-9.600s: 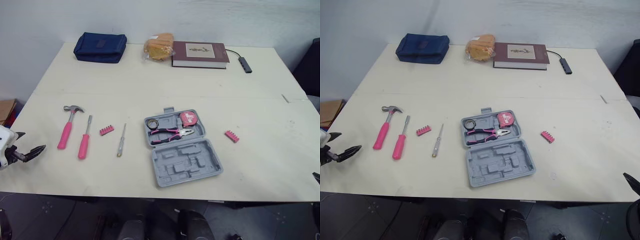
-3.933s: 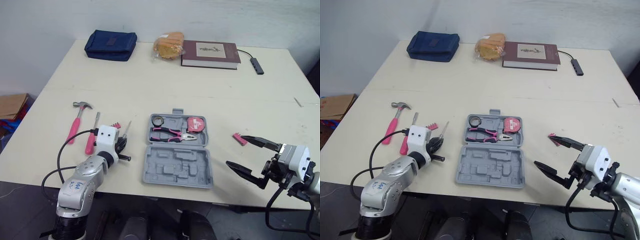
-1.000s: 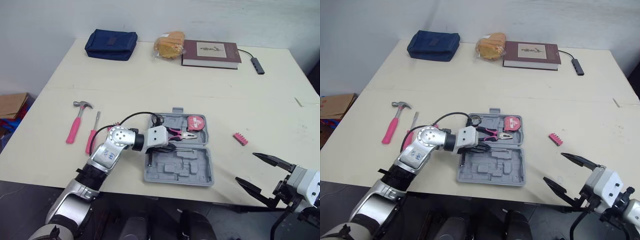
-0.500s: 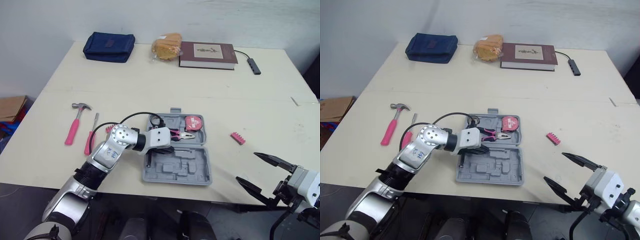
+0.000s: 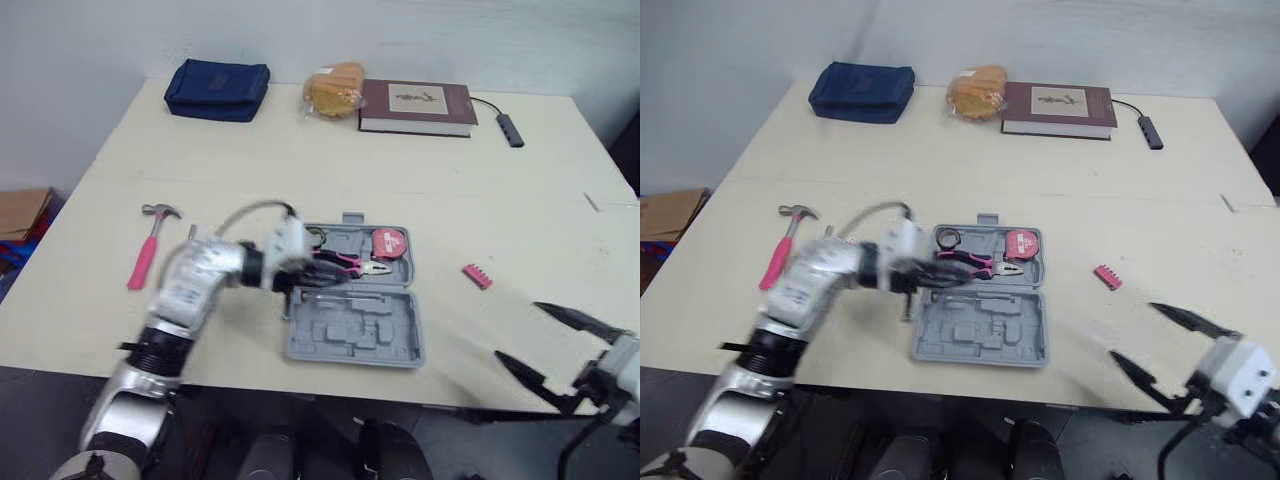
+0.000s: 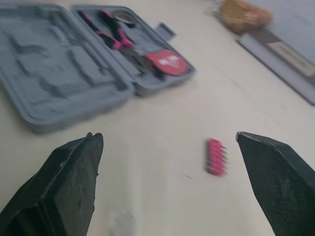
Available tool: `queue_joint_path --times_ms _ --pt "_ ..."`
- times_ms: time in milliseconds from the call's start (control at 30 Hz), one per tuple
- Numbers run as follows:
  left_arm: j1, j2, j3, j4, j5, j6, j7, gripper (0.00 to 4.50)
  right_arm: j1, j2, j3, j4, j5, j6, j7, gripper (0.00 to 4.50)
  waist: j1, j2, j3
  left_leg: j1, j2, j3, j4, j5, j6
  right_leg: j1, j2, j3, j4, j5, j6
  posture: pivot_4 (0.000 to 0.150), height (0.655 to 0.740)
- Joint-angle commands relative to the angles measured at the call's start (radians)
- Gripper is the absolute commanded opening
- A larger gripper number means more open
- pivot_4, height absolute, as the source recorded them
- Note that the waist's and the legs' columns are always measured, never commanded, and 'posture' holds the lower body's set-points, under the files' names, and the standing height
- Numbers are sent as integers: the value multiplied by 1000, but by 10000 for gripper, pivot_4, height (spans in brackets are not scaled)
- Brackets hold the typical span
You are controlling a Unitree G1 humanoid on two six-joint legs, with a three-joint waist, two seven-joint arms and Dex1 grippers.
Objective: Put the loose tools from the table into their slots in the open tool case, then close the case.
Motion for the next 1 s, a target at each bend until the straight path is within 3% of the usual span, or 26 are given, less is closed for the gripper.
queue_joint_path --times_ms 33,133,267,300,533,767,900,1000 --pt "51 97 218 106 -51 32 71 14451 32 -30 -152 83 34 -79 69 45000 -4 1 0 1 0 0 0 0 0 1 0 -2 -1 0 0 1500 7400" --pt "157 204 405 268 -36 -71 109 25583 30 -35 -194 219 18 -149 106 45000 -21 -1 1 2 0 0 0 0 1 2 0 -4 0 0 1 1500 7400" --pt "278 291 542 381 -28 -201 127 43013 -25 -13 -210 387 16 -265 100 45000 -28 -4 2 1 1 0 -2 -1 0 1 -2 -2 0 0 0 1500 7400" --pt "313 318 602 437 -27 -231 152 44620 -40 -6 -223 446 -1 -318 86 45000 -28 -4 2 1 1 0 -2 -1 1 1 -3 -1 -1 0 0 1500 7400" --pt "509 438 840 797 -6 -434 341 44620 -27 -28 -273 757 -18 -477 74 45000 -26 -2 3 2 2 0 -4 -5 -2 0 -5 0 -4 -1 -1 1500 7400" --pt "458 502 836 1008 8 -526 445 44620 -41 -72 -250 959 -11 -564 78 45000 -16 -2 2 9 1 2 -3 -8 -6 3 -8 4 -3 0 -1 1500 7400" --pt "446 499 799 987 14 -499 418 44620 -47 -65 -223 897 37 -507 77 45000 -20 -1 2 14 2 7 -6 -9 -9 3 -8 8 0 -1 -3 1500 7400" --pt "426 476 794 896 -23 -453 393 44620 -58 -17 -154 691 94 -404 47 45000 -29 -2 2 16 4 11 -8 -10 -10 1 -7 11 2 -2 -4 1500 7400"
